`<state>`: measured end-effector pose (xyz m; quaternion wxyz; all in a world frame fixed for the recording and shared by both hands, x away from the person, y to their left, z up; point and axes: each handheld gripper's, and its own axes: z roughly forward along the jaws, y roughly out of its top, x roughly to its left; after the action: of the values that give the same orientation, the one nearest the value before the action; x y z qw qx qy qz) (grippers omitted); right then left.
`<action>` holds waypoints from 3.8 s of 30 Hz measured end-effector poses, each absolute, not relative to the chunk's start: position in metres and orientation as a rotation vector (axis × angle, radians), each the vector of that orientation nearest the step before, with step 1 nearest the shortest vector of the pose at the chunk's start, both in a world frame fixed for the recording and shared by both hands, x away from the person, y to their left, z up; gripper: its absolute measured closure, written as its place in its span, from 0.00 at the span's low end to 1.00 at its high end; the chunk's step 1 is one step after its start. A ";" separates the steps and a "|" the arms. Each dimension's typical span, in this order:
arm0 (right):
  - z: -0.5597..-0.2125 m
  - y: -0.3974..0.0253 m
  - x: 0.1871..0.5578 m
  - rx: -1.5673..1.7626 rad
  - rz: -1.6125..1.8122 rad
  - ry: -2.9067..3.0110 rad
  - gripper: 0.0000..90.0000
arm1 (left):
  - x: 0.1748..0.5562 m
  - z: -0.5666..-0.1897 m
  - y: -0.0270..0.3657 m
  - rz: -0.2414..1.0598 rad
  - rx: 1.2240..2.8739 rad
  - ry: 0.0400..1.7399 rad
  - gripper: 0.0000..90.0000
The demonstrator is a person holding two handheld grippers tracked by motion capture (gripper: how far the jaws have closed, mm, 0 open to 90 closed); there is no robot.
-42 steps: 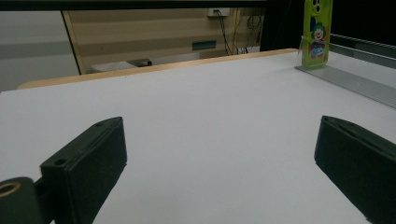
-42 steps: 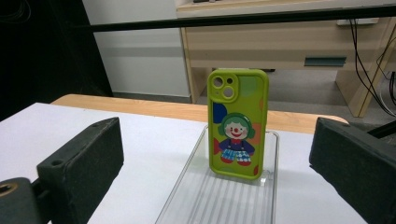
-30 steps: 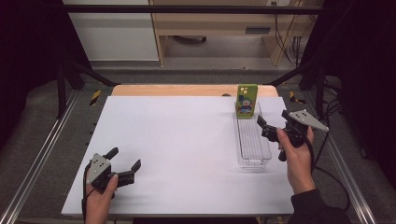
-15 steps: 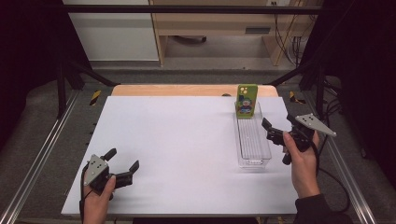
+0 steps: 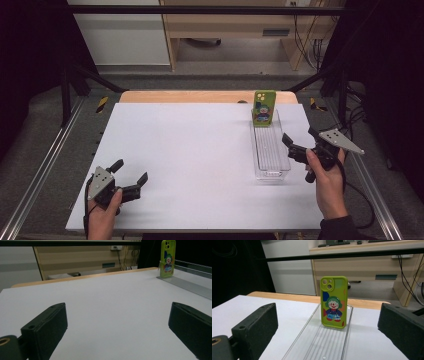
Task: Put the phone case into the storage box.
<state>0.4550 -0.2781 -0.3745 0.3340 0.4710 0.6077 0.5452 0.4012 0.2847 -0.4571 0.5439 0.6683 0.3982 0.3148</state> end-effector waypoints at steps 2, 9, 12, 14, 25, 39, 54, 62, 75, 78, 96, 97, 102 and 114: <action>-0.374 -0.279 0.453 1.222 1.423 1.586 0.04 | 0.401 -0.457 0.285 0.746 1.586 0.944 0.02; -0.377 -0.286 0.445 1.220 1.421 1.586 0.04 | 0.401 -0.456 0.283 0.742 1.589 0.939 0.02; -0.380 -0.290 0.441 1.221 1.426 1.581 0.03 | 0.399 -0.457 0.283 0.741 1.591 0.937 0.02; -0.382 -0.292 0.439 1.225 1.428 1.580 0.03 | 0.398 -0.457 0.283 0.738 1.597 0.935 0.02; -0.391 -0.301 0.426 1.225 1.439 1.574 0.03 | 0.389 -0.457 0.291 0.736 1.584 0.946 0.02; -0.397 -0.310 0.416 1.210 1.439 1.562 0.04 | 0.382 -0.458 0.296 0.731 1.583 0.949 0.02; -0.414 -0.320 0.401 1.179 1.432 1.575 0.04 | 0.380 -0.459 0.296 0.724 1.585 0.954 0.02; -0.424 -0.316 0.396 1.156 1.438 1.597 0.04 | 0.381 -0.460 0.295 0.720 1.589 0.952 0.02; -0.437 -0.306 0.390 1.113 1.445 1.636 0.04 | 0.381 -0.460 0.295 0.719 1.589 0.950 0.02; -0.439 -0.303 0.389 1.101 1.447 1.644 0.04 | 0.381 -0.460 0.295 0.719 1.589 0.951 0.02; -0.452 -0.289 0.390 1.077 1.443 1.694 0.04 | 0.381 -0.460 0.296 0.726 1.587 0.940 0.02; -0.453 -0.288 0.390 1.066 1.440 1.699 0.04 | 0.381 -0.460 0.296 0.726 1.587 0.940 0.02; -0.457 -0.284 0.391 1.065 1.436 1.715 0.04 | 0.380 -0.460 0.296 0.723 1.588 0.941 0.02; -0.465 -0.278 0.393 1.066 1.437 1.737 0.04 | 0.380 -0.460 0.297 0.721 1.579 0.938 0.02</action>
<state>0.3928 -0.2782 -0.4652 0.3184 0.4053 0.6604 0.5461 0.3803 0.2974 -0.4595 0.5516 0.6675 0.3966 0.3048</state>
